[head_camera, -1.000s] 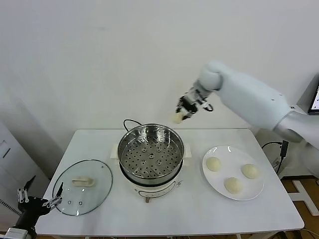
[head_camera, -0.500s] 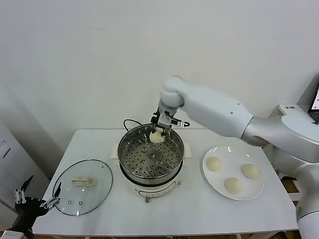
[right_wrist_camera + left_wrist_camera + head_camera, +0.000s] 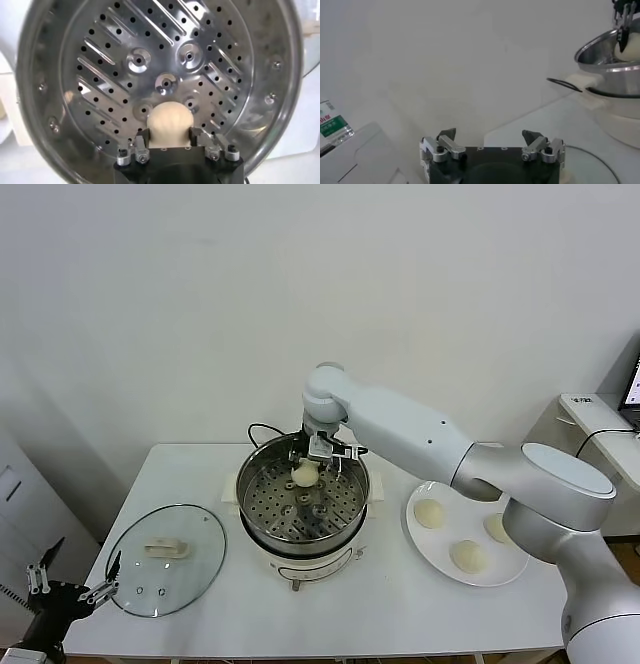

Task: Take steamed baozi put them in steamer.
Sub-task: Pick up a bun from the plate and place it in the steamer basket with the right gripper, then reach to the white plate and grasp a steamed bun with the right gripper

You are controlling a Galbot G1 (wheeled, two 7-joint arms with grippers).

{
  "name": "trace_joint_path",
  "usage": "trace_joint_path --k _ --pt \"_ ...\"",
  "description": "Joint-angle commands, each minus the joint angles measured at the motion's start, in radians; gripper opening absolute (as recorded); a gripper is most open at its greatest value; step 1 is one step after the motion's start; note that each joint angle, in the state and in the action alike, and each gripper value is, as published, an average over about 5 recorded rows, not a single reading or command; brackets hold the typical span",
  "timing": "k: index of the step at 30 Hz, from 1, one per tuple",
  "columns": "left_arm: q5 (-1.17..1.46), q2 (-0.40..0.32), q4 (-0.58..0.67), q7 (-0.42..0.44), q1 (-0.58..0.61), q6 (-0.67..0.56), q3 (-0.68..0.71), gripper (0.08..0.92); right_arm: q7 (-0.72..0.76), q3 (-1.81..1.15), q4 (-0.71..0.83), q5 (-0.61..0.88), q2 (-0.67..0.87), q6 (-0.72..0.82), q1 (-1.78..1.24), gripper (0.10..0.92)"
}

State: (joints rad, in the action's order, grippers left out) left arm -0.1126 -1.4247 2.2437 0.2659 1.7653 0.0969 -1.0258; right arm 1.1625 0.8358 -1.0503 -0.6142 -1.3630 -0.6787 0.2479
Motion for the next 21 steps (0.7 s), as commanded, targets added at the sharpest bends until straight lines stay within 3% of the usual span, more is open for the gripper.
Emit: trace_joint_path --k 1,4,9,11,14,16,18,21 --pt "-0.002 -0.001 -0.001 0.001 0.001 0.000 0.005 0.823 -0.037 -0.052 0.025 -0.076 -0.019 -0.030 -0.032 0.729" --pt "-0.003 -0.002 0.001 0.001 0.004 0.000 0.007 0.823 -0.029 -0.065 0.021 0.015 -0.002 -0.006 0.011 0.796" --pt "0.000 0.003 -0.001 0.000 0.006 -0.002 -0.002 0.823 0.002 -0.004 0.016 0.360 0.078 0.167 0.180 0.822" --pt "0.001 0.005 -0.004 0.000 0.005 -0.003 -0.003 0.823 0.016 0.080 0.031 0.540 0.130 0.307 0.271 0.822" --pt "0.001 0.005 -0.004 0.000 0.004 -0.005 -0.002 0.823 0.037 0.294 0.059 0.939 0.227 0.629 0.433 0.823" --pt "0.001 0.003 -0.001 0.000 0.002 -0.005 0.001 0.823 0.079 0.388 0.092 1.097 0.280 0.788 0.497 0.823" --pt "0.000 0.000 0.001 0.000 -0.002 -0.004 0.004 0.823 0.129 0.411 0.134 1.087 0.326 0.838 0.492 0.823" --pt "-0.002 -0.005 0.006 -0.001 -0.007 -0.001 0.013 0.823 0.162 0.377 0.157 0.937 0.403 0.824 0.412 0.823"
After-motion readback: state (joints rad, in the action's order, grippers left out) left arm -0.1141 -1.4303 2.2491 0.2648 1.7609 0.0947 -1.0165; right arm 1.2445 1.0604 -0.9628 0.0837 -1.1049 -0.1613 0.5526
